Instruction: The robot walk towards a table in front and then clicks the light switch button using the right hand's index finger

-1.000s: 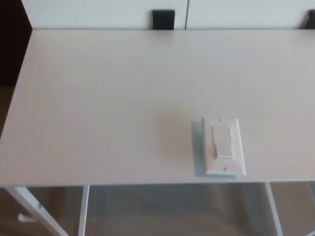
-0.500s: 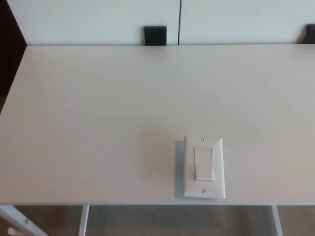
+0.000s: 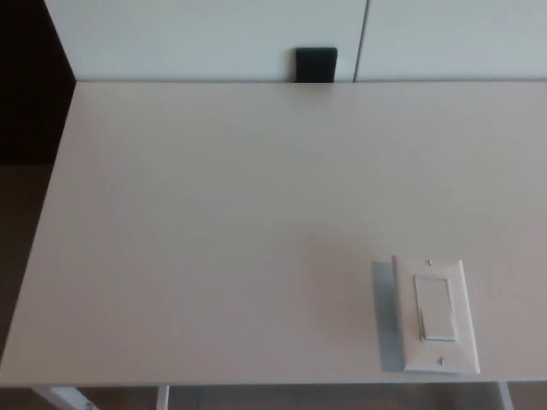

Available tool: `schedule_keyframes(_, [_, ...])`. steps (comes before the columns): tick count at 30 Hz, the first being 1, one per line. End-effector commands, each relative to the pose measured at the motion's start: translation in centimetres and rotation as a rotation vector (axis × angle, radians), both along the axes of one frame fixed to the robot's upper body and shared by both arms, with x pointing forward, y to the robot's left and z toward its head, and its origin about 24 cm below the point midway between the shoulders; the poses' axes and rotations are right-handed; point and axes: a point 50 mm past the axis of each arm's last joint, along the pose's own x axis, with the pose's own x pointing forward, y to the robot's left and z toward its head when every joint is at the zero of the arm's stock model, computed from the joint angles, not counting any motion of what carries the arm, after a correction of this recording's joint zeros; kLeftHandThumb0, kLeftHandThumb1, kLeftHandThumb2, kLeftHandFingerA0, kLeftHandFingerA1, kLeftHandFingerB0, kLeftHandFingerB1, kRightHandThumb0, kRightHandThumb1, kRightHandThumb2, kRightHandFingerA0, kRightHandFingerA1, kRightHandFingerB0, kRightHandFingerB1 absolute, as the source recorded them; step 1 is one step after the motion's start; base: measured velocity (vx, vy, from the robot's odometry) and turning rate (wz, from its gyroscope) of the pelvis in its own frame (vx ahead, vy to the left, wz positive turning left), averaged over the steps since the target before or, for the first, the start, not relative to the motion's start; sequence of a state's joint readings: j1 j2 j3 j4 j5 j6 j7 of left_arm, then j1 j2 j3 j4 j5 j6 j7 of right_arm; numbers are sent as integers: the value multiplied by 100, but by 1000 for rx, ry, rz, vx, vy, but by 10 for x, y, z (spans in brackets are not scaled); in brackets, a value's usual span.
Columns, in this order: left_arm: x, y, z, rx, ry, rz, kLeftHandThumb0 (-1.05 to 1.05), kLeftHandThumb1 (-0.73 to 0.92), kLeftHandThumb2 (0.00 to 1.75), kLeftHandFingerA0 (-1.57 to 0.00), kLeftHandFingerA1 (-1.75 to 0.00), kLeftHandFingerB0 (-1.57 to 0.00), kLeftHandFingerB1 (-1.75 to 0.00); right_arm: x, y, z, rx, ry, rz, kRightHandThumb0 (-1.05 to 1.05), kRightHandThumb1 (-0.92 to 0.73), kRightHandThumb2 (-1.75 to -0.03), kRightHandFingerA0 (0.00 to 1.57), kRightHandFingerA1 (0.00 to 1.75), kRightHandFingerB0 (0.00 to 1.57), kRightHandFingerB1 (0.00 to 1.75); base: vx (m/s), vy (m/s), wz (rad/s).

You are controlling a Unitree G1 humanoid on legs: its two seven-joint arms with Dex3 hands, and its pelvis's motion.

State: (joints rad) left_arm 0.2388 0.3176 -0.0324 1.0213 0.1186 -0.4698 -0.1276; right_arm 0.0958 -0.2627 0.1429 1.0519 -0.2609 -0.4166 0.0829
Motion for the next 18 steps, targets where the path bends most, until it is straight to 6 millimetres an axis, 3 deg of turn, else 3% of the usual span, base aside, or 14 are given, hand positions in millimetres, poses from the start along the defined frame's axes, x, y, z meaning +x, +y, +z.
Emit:
schedule_keyframes(1, [2,-3,2,6,-12,-37,-68,49,80,-24,-115,-27,-79,1,-3,3,-12,-15,1,-47,-49,-80,52,55,41,50,0,0,0])
schedule_keyframes(2, [3,-3,1,7,-14,-36,-71,49,81,-25,-114,-27,-78,2,-3,3,-14,-19,4,-47,-49,-80,53,56,41,50,0,0,0])
schedule_keyframes(3, [3,-3,1,11,-12,-35,-72,47,82,-27,-114,-28,-79,3,-3,3,-15,-23,10,-39,-59,-57,60,47,47,39,0,0,0])
schedule_keyframes(6, [3,-1,1,20,-9,-37,-72,48,82,-27,-114,-28,-79,3,-1,3,-8,-25,18,-46,-48,-80,53,57,40,50,-4,-78,4])
schedule_keyframes(7, [2,-1,1,18,-9,-37,-70,41,104,-40,-86,-28,-69,3,0,3,-5,-24,22,-47,-49,-80,52,55,40,50,21,-82,0])
schedule_keyframes(8, [2,-1,2,18,-9,-39,-70,41,104,-40,-86,-28,-69,3,1,3,-11,-24,30,-47,-49,-80,52,55,40,50,0,0,0])
schedule_keyframes(9, [2,-1,1,21,-10,-41,-70,47,82,-27,-112,-28,-77,3,1,3,-16,-23,39,-47,-49,-79,52,54,40,49,0,0,0])
schedule_keyframes(10, [1,-1,2,20,-11,-43,-70,40,103,-43,-89,-32,-71,3,2,3,-18,-19,46,-47,-49,-79,51,54,39,49,0,0,0])
schedule_keyframes(12, [1,-2,1,13,-7,-40,-69,47,82,-28,-111,-28,-76,2,4,3,-18,-23,64,-47,-49,-79,51,55,38,49,0,0,0])
schedule_keyframes(13, [1,-2,1,12,-8,-39,-70,48,82,-28,-111,-29,-75,3,4,4,-17,-25,67,-38,-60,-58,57,43,44,37,0,0,0])
schedule_keyframes(14, [1,-3,1,9,-8,-36,-69,40,102,-43,-88,-32,-69,3,4,4,-18,-26,68,-39,-59,-57,58,43,45,37,0,0,0])
schedule_keyframes(15, [1,-3,0,5,-9,-32,-69,40,102,-43,-88,-32,-69,3,4,4,-20,-26,69,-39,-59,-57,58,43,45,37,0,0,0])
schedule_keyframes(16, [1,-5,0,-12,-12,-34,-67,48,79,-28,-112,-30,-76,5,4,4,-28,-24,79,-40,-60,-58,58,42,45,37,0,0,0])
schedule_keyframes(18, [3,-7,0,-20,-20,-43,-69,48,78,-28,-115,-31,-78,7,4,5,-34,-27,88,-39,-60,-58,58,42,45,37,0,0,0])
